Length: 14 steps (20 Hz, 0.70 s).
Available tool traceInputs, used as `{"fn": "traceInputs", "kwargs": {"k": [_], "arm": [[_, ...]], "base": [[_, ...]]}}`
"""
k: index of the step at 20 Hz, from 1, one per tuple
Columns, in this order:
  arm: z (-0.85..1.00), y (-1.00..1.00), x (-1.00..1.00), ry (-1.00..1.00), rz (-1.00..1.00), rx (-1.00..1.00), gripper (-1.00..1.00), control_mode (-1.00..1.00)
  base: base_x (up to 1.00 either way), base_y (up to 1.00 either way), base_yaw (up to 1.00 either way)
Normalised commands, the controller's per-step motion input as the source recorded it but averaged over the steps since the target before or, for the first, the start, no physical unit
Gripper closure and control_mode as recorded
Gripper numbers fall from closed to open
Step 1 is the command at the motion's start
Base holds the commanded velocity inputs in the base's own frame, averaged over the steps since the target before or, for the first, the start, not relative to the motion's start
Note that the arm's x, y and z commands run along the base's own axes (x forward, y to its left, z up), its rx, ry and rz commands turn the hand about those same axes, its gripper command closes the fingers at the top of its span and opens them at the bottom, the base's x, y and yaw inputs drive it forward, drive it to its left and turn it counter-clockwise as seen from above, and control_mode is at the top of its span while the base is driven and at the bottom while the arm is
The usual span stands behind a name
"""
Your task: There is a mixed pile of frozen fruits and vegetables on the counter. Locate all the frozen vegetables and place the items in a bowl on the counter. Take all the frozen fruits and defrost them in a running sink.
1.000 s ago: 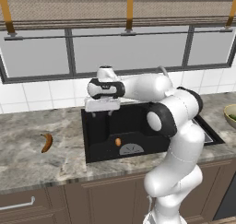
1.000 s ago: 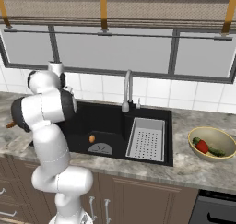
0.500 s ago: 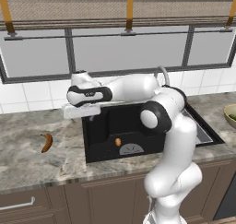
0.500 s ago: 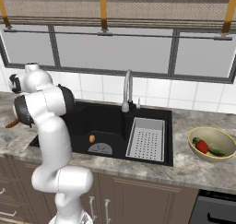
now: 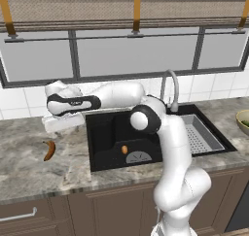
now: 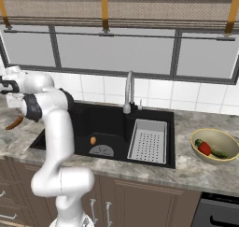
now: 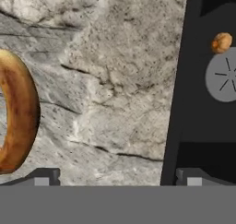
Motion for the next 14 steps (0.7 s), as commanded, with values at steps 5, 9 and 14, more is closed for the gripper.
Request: {"fn": "traceInputs", "kwargs": {"k": [5, 9, 14], "arm": [[-0.51, 0.18, -0.05, 0.09, -0.30, 0.22, -1.00, -1.00], [-0.31, 0.00, -0.27, 0.07, -0.30, 0.40, -1.00, -1.00], [-0.19, 0.14, -0.02, -0.03, -0.02, 0.11, -1.00, -1.00]], "base": [[0.00, 0.00, 0.00], [0.00, 0.00, 0.00], [0.00, 0.00, 0.00]]}}
